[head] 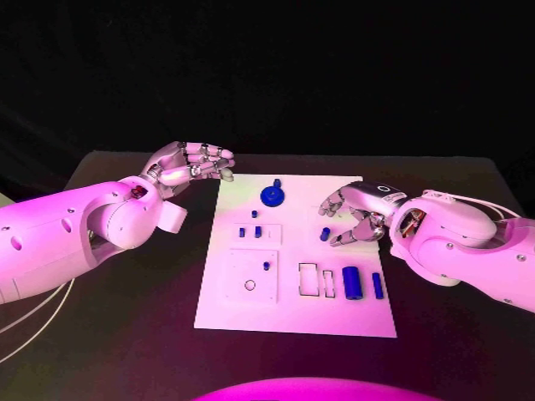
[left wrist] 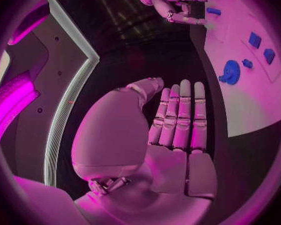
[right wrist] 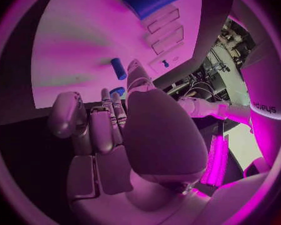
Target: Assemble the parts on the task board
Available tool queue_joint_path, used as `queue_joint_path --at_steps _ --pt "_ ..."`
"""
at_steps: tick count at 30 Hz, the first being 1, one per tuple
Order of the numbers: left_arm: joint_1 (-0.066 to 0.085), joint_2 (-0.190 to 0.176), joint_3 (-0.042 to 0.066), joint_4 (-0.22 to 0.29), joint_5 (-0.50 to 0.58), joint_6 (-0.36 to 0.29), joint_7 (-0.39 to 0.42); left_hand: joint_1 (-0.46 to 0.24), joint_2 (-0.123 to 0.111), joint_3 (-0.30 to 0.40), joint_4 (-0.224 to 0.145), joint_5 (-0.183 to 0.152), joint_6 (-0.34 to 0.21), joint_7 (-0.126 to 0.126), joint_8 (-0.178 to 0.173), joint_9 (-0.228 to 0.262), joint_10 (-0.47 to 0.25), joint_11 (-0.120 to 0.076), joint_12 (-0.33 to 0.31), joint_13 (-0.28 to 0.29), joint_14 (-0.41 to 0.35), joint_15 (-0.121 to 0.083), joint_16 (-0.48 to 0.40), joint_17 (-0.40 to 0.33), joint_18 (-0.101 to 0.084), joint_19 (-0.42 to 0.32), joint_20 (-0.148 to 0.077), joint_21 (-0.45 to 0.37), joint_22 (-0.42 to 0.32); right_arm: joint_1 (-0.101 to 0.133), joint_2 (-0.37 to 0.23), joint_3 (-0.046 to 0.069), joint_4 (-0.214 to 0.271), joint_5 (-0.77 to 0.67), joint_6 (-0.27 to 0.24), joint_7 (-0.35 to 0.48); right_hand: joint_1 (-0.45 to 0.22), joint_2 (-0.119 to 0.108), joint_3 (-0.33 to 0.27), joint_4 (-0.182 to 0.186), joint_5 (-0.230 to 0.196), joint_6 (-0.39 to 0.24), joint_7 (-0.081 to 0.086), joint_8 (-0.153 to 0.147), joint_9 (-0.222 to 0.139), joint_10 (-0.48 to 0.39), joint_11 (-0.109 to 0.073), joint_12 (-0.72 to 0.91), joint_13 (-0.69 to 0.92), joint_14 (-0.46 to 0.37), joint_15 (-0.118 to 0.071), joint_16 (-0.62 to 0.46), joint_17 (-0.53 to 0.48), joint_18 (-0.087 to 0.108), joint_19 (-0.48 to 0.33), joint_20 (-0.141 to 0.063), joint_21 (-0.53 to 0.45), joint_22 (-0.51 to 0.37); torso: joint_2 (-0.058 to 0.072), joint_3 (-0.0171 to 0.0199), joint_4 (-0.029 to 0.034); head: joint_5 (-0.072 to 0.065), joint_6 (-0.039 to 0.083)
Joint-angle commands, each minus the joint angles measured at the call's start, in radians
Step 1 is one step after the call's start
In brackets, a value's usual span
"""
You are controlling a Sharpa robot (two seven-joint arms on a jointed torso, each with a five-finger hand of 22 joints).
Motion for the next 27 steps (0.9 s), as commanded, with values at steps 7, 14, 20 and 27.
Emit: queue_joint_path --at_steps 7,14,20,27 --pt "0.000 0.001 0.001 0.000 0.003 0.018 0.006 -0.001 -0.004 -0.001 -0.004 0.000 0.000 0.009 -0.005 -0.001 0.002 0.007 -0.003 0.001 -0.001 0.006 -0.003 0.001 0.008 -0.001 0.008 -0.004 -0.002 -0.008 0.023 -0.004 -0.019 -0.041 0.064 0.000 0.039 0.061 0.045 -0.006 -0.006 0.059 0.030 0.021 0.009 0.047 -0.017 0.056 0.003 0.009 -0.005 0.001 0.006 0.001 0.017 -0.009 0.042 0.076 0.001 -0.0002 0.0003 0.001 0.000" --pt "0.000 0.001 0.001 0.000 0.003 0.018 0.006 -0.001 -0.004 -0.001 -0.004 0.000 0.000 0.009 -0.005 -0.001 0.002 0.007 -0.003 0.001 -0.001 0.006 -0.003 0.001 0.008 -0.001 0.008 -0.004 -0.002 -0.016 0.040 -0.005 -0.027 -0.042 0.060 0.001 0.048 0.090 0.107 -0.005 -0.006 0.111 0.038 0.026 0.000 0.122 -0.032 0.058 -0.001 0.016 -0.018 0.007 0.017 -0.008 0.035 -0.022 0.085 0.097 0.001 -0.0001 0.0006 0.001 -0.003" --pt "0.000 0.000 0.001 0.000 0.003 0.017 0.005 -0.002 -0.004 -0.002 -0.003 0.000 0.000 0.009 -0.005 -0.001 0.003 0.007 -0.003 0.001 -0.001 0.006 -0.005 0.002 0.008 -0.001 0.009 -0.006 -0.003 -0.020 0.048 -0.005 -0.036 -0.043 0.068 -0.002 0.040 0.100 0.189 -0.003 -0.004 0.172 0.031 0.033 -0.009 0.206 -0.041 0.019 -0.005 0.019 -0.027 0.013 0.023 -0.013 0.045 -0.028 0.117 0.114 0.001 -0.0004 0.0005 0.002 -0.006" --pt "0.000 -0.001 0.001 0.001 0.003 0.017 0.004 -0.002 -0.003 -0.002 -0.003 0.000 0.000 0.009 -0.005 -0.001 0.003 0.007 -0.004 0.001 -0.001 0.006 -0.006 0.003 0.008 -0.001 0.009 -0.007 -0.003 -0.023 0.055 -0.006 -0.038 -0.048 0.060 -0.003 0.014 0.052 0.349 -0.006 -0.006 0.201 0.029 0.023 -0.021 0.266 -0.045 -0.058 -0.004 0.020 -0.030 0.016 0.023 -0.016 0.048 -0.033 0.127 0.125 0.000 -0.0006 -0.0007 0.003 -0.009"
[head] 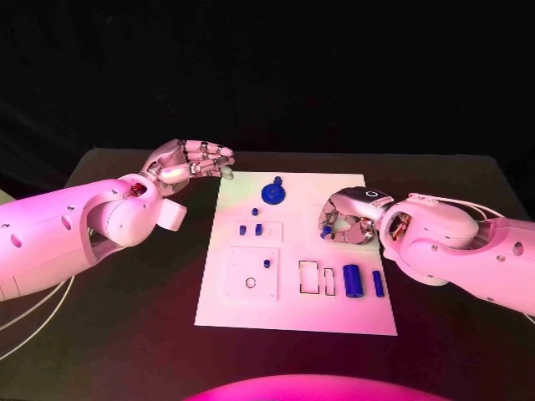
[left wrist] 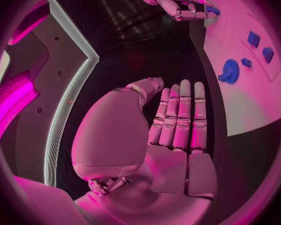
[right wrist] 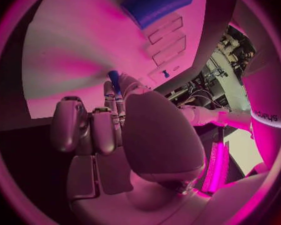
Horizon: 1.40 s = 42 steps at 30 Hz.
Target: Assemble the parts on the task board
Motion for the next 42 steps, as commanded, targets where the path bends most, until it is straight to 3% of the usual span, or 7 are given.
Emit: queue_joint_path --at_steps 1,4,8,15,19,30,42 --pt "0.000 0.001 0.001 0.002 0.003 0.015 0.005 -0.002 -0.003 -0.002 -0.003 0.000 0.000 0.009 -0.005 -0.001 0.003 0.007 -0.004 0.001 -0.001 0.006 -0.006 0.001 0.008 -0.001 0.009 -0.007 -0.001 -0.003 0.005 -0.001 0.000 -0.020 0.010 -0.003 -0.015 -0.028 0.069 -0.002 -0.005 0.014 -0.002 -0.006 -0.003 0.024 -0.003 -0.028 0.002 0.018 -0.007 0.005 0.001 -0.015 0.010 -0.003 0.007 0.126 -0.001 0.0002 -0.0012 0.001 -0.001" --pt "0.000 0.001 0.001 0.002 0.003 0.016 0.005 -0.002 -0.003 -0.002 -0.003 0.000 0.000 0.009 -0.005 -0.001 0.003 0.007 -0.004 0.001 -0.001 0.006 -0.006 0.001 0.008 -0.001 0.009 -0.007 -0.001 -0.005 0.009 -0.001 -0.001 -0.031 -0.007 -0.008 -0.017 -0.033 0.106 -0.004 -0.005 0.021 -0.004 -0.004 -0.001 0.036 -0.005 -0.038 0.002 0.019 -0.008 0.006 0.001 -0.016 0.011 -0.004 0.011 0.129 -0.001 0.0000 -0.0005 0.000 -0.002" --pt "0.000 0.001 0.001 0.002 0.003 0.015 0.005 -0.002 -0.003 -0.002 -0.003 0.000 0.000 0.009 -0.005 -0.001 0.003 0.007 -0.004 0.001 -0.001 0.006 -0.006 0.001 0.008 -0.001 0.009 -0.007 -0.001 -0.008 0.012 -0.002 0.000 -0.041 -0.047 -0.013 0.004 -0.021 0.230 -0.030 -0.004 0.044 -0.008 0.017 0.014 0.083 -0.013 -0.045 0.008 0.020 -0.017 0.009 0.007 -0.019 0.015 -0.011 0.028 0.139 -0.001 0.0001 -0.0001 0.001 -0.003" --pt "0.000 0.002 0.001 0.001 0.003 0.017 0.005 -0.002 -0.002 -0.001 -0.003 0.000 0.001 0.009 -0.005 -0.001 0.003 0.007 -0.004 0.002 -0.001 0.006 -0.008 0.002 0.008 0.000 0.009 -0.008 -0.002 -0.009 0.000 -0.002 0.022 -0.040 -0.102 -0.014 -0.059 -0.055 0.375 -0.097 -0.009 0.034 -0.007 0.055 0.058 0.125 -0.019 -0.072 0.015 0.021 -0.020 0.011 0.008 -0.022 0.020 -0.016 0.045 0.153 -0.002 -0.0003 0.0002 0.001 -0.001" --pt "0.000 0.004 0.001 0.000 0.003 0.018 0.005 -0.002 -0.002 -0.002 -0.003 0.000 0.001 0.009 -0.005 -0.001 0.004 0.007 -0.004 0.002 -0.001 0.006 -0.009 0.003 0.008 0.000 0.009 -0.008 -0.002 -0.003 -0.017 0.001 0.057 -0.009 -0.122 -0.011 -0.073 -0.070 0.389 -0.123 -0.012 0.035 -0.007 0.065 0.069 0.134 -0.019 -0.075 0.018 0.021 -0.021 0.013 0.010 -0.023 0.021 -0.017 0.049 0.156 -0.004 -0.0010 -0.0003 0.000 0.000" --pt "-0.001 0.008 0.001 -0.003 0.003 0.023 0.006 -0.003 -0.002 -0.002 -0.003 0.000 0.001 0.009 -0.005 -0.001 0.004 0.007 -0.005 0.002 -0.001 0.007 -0.009 0.003 0.008 0.000 0.010 -0.009 -0.003 0.015 -0.018 0.007 0.170 0.004 -0.154 -0.002 -0.086 -0.076 0.393 -0.137 -0.013 0.035 -0.007 0.070 0.075 0.137 -0.020 -0.079 0.020 0.021 -0.021 0.013 0.009 -0.023 0.021 -0.017 0.051 0.158 -0.002 -0.0005 -0.0013 0.008 0.000" --pt "-0.003 0.020 0.001 -0.006 0.004 0.028 0.006 -0.004 -0.002 -0.002 -0.002 0.000 0.002 0.009 -0.005 -0.001 0.005 0.007 -0.005 0.002 -0.001 0.007 -0.011 0.005 0.008 0.000 0.010 -0.011 -0.004 -0.037 0.112 -0.002 0.167 -0.017 -0.196 0.040 -0.091 -0.079 0.400 -0.152 -0.012 0.030 -0.005 0.072 0.079 0.137 -0.019 -0.083 0.021 0.020 -0.021 0.011 0.004 -0.022 0.019 -0.017 0.043 0.157 -0.002 -0.0010 -0.0006 0.030 -0.006"
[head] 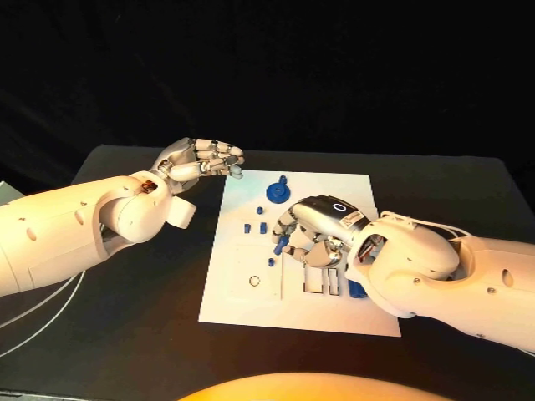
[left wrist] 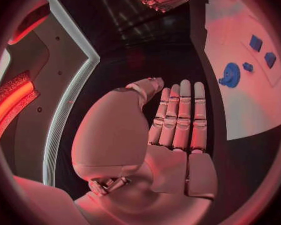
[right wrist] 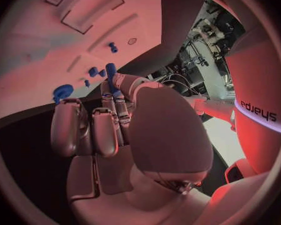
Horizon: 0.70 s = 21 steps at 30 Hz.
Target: Assemble the parts on the task board
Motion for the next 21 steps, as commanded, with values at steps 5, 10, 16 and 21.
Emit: queue_joint_path --at_steps 5,10,16,21 --pt "0.000 0.011 0.001 -0.001 0.004 0.022 0.006 -0.006 -0.003 -0.003 -0.001 0.000 -0.002 0.005 -0.006 -0.001 0.001 0.003 -0.006 0.002 -0.001 0.007 -0.005 0.002 0.008 0.000 0.011 -0.008 -0.002 -0.035 0.071 -0.008 -0.025 -0.024 -0.034 0.050 -0.004 0.004 0.000 -0.008 0.001 -0.003 0.005 0.004 0.001 0.062 -0.052 0.001 0.015 0.021 -0.005 0.001 -0.001 -0.006 0.009 -0.007 -0.004 0.157 0.001 -0.0002 0.0007 0.020 -0.004" --pt "0.000 0.015 0.001 -0.002 0.004 0.023 0.006 -0.006 -0.003 -0.003 -0.001 0.000 -0.002 0.005 -0.006 -0.001 0.001 0.003 -0.006 0.002 -0.001 0.007 -0.005 0.002 0.008 0.000 0.011 -0.008 -0.002 -0.063 0.114 -0.015 -0.053 -0.033 -0.020 0.056 -0.008 0.004 0.001 -0.011 0.000 -0.005 0.006 0.004 0.002 0.060 -0.051 -0.002 0.015 0.021 -0.004 0.001 -0.003 -0.005 0.007 -0.007 -0.008 0.156 0.001 0.0006 0.0005 0.029 -0.008" --pt "0.000 0.017 0.001 -0.002 0.004 0.023 0.005 -0.007 -0.003 -0.004 0.000 0.000 -0.002 0.005 -0.006 -0.001 0.002 0.003 -0.006 0.002 -0.001 0.007 -0.007 0.003 0.008 0.001 0.011 -0.010 -0.003 -0.082 0.141 -0.020 -0.085 -0.056 0.013 0.051 -0.012 0.004 0.003 -0.015 0.000 -0.008 0.007 0.004 0.002 0.058 -0.050 -0.004 0.015 0.021 -0.003 0.000 -0.004 -0.004 0.006 -0.006 -0.012 0.155 0.001 0.0007 -0.0001 0.034 -0.008" --pt "0.000 0.017 0.001 -0.002 0.004 0.024 0.005 -0.007 -0.003 -0.004 0.000 0.000 -0.002 0.005 -0.006 -0.001 0.002 0.003 -0.006 0.002 -0.001 0.007 -0.007 0.003 0.008 0.001 0.011 -0.010 -0.003 -0.089 0.151 -0.023 -0.104 -0.086 0.041 0.039 -0.014 0.007 0.007 -0.020 0.001 -0.010 0.007 0.004 0.003 0.057 -0.049 -0.006 0.015 0.021 -0.003 0.000 -0.005 -0.004 0.005 -0.006 -0.015 0.154 0.001 0.0009 -0.0001 0.033 -0.006"
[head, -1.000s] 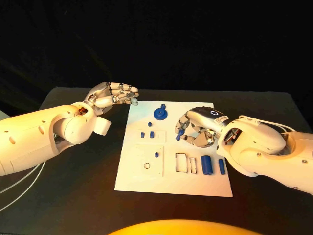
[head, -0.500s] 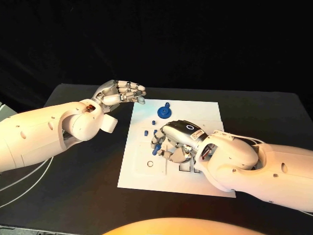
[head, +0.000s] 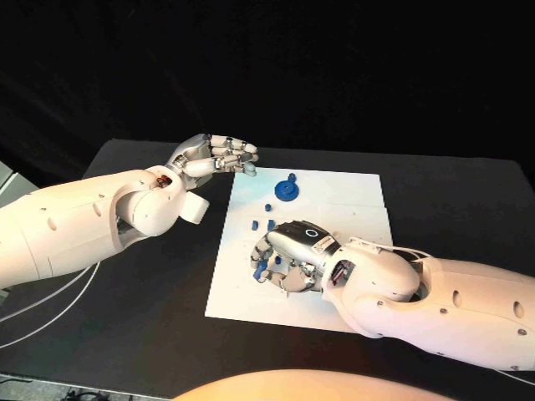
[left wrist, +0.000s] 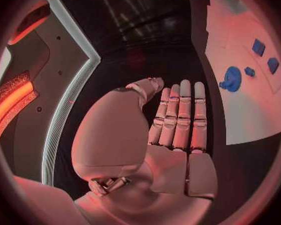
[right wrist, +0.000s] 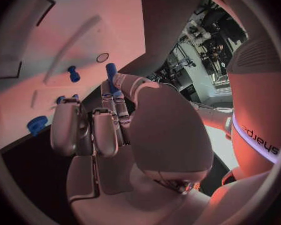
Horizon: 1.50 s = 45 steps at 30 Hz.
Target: Assemble the parts on the task board
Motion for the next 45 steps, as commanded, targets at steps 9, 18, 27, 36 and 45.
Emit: queue_joint_path --at_steps 9,18,27,36,45 --pt "0.000 0.001 0.001 0.001 0.004 0.018 0.004 -0.007 -0.003 -0.004 0.000 0.000 -0.002 0.005 -0.006 -0.001 0.002 0.003 -0.006 0.001 -0.001 0.007 -0.007 0.001 0.008 -0.003 0.007 -0.004 -0.001 -0.007 0.006 -0.003 -0.016 -0.081 0.081 -0.018 0.001 0.011 -0.001 -0.009 0.003 -0.003 0.004 0.004 0.002 0.057 -0.049 0.002 0.001 0.021 -0.003 0.001 0.000 -0.004 0.005 -0.006 -0.005 0.154 0.000 0.0002 0.0000 0.000 -0.003" --pt "0.000 0.000 0.001 0.000 0.004 0.018 0.004 -0.007 -0.003 -0.004 0.000 0.000 -0.002 0.005 -0.006 -0.001 0.002 0.003 -0.006 0.001 -0.001 0.007 -0.007 0.001 0.008 -0.003 0.007 -0.004 -0.001 -0.008 0.005 -0.003 -0.019 -0.102 0.112 -0.033 0.001 0.011 -0.001 -0.009 0.003 -0.003 0.004 0.004 0.002 0.057 -0.049 0.002 0.001 0.021 -0.003 0.001 0.000 -0.004 0.005 -0.006 -0.005 0.154 0.000 -0.0004 0.0001 -0.001 -0.004" --pt "0.000 -0.001 0.001 0.001 0.004 0.017 0.004 -0.007 -0.003 -0.004 0.000 0.000 -0.002 0.005 -0.006 -0.001 0.002 0.003 -0.006 0.001 -0.001 0.007 -0.007 0.001 0.008 -0.003 0.007 -0.004 -0.001 -0.012 0.018 -0.006 -0.027 -0.109 0.102 -0.034 -0.030 -0.001 0.003 -0.019 0.002 -0.029 0.013 -0.008 0.000 0.027 -0.039 -0.008 -0.004 0.020 0.006 -0.001 -0.004 -0.002 0.001 -0.001 -0.020 0.151 0.000 -0.0007 0.0005 0.000 -0.004" --pt "0.000 -0.003 0.001 0.002 0.004 0.016 0.003 -0.007 -0.003 -0.004 0.000 0.000 -0.002 0.005 -0.006 -0.001 0.002 0.003 -0.006 0.001 -0.001 0.007 -0.007 0.001 0.008 -0.003 0.007 -0.004 -0.001 -0.018 0.033 -0.010 -0.039 -0.090 0.090 -0.009 -0.109 -0.052 -0.036 -0.012 -0.002 -0.091 0.025 -0.043 -0.013 -0.079 -0.015 -0.005 -0.019 0.014 0.027 -0.005 -0.018 0.012 -0.026 0.019 -0.105 0.127 0.001 -0.0010 0.0006 0.000 -0.005" --pt "0.000 -0.003 0.001 0.001 0.004 0.018 0.002 -0.007 -0.003 -0.004 0.000 0.000 -0.002 0.005 -0.006 -0.001 0.002 0.003 -0.006 0.001 -0.001 0.007 -0.007 0.001 0.008 -0.003 0.007 -0.004 -0.001 -0.021 0.033 -0.011 -0.043 -0.083 0.072 0.002 -0.115 -0.046 -0.108 -0.019 0.000 -0.125 0.026 -0.063 -0.023 -0.180 -0.006 0.008 -0.018 -0.004 0.035 -0.025 -0.066 0.026 -0.053 0.029 -0.197 0.097 0.000 -0.0003 -0.0001 -0.001 -0.006"
